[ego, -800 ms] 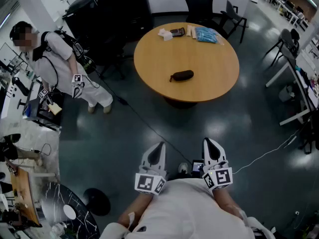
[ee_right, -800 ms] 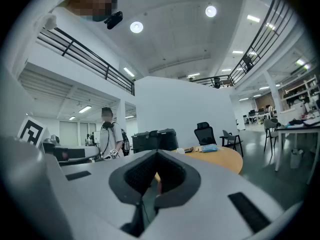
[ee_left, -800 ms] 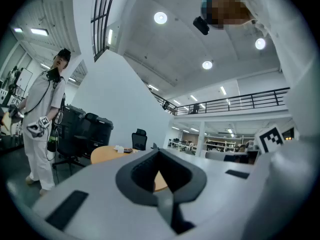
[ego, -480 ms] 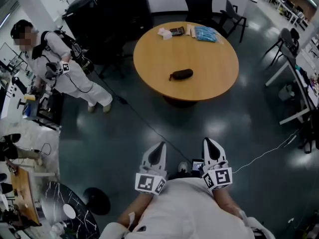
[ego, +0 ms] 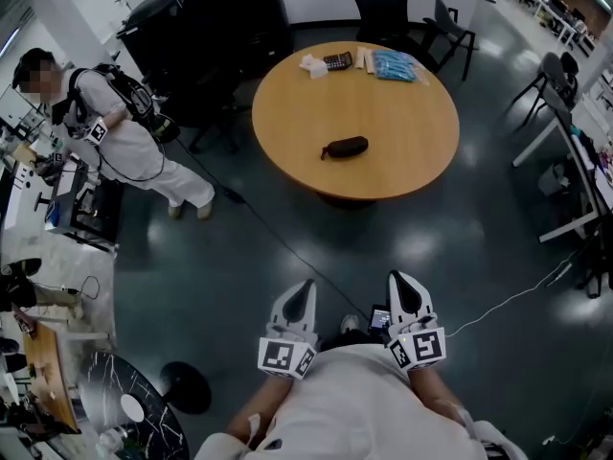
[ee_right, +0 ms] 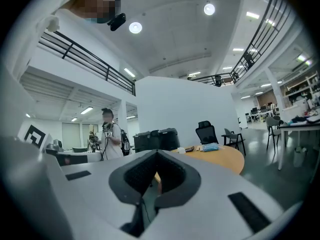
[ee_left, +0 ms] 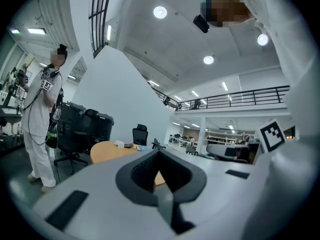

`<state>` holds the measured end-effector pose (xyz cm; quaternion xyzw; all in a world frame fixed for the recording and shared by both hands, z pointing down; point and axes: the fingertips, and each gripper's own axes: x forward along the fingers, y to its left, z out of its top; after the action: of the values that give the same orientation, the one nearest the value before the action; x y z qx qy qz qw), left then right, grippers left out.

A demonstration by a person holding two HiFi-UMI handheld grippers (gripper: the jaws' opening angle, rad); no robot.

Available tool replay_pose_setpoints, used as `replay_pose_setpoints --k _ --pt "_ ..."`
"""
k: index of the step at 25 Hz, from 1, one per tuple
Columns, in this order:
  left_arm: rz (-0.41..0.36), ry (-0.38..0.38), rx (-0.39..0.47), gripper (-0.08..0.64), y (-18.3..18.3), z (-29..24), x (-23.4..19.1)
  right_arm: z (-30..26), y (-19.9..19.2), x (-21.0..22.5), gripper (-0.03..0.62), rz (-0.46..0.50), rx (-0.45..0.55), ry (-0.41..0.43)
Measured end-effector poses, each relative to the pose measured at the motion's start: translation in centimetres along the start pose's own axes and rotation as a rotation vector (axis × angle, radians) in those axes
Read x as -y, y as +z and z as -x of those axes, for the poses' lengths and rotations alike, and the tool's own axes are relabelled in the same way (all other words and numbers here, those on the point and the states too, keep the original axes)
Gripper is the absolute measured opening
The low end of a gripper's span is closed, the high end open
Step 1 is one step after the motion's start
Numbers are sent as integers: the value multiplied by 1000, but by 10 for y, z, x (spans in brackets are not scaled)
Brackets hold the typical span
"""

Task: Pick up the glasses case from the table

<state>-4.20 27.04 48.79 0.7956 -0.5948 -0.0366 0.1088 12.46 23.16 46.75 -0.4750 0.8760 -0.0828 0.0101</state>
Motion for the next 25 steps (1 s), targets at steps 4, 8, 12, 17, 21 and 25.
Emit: replay_pose_setpoints --k 4,8,12,17,21,25 --pt "-16 12 -16 6 -12 -22 -3 -12 -3 20 15 -3 -4 24" --pt "-58 43 -29 6 -10 -59 -16 -46 0 43 14 -1 -1 42" --pt "-66 20 -73 6 -13 -99 -29 -72 1 59 15 -22 -18 42" --pt "-55 -51 -95 6 -17 -193 -68 -144 10 99 15 -20 17 0" --pt "-24 -103 -142 6 -18 -273 -104 -207 27 134 14 -25 37 -60" --pt "-110 -182 -208 6 -23 -334 -123 -259 48 161 15 -24 48 -102"
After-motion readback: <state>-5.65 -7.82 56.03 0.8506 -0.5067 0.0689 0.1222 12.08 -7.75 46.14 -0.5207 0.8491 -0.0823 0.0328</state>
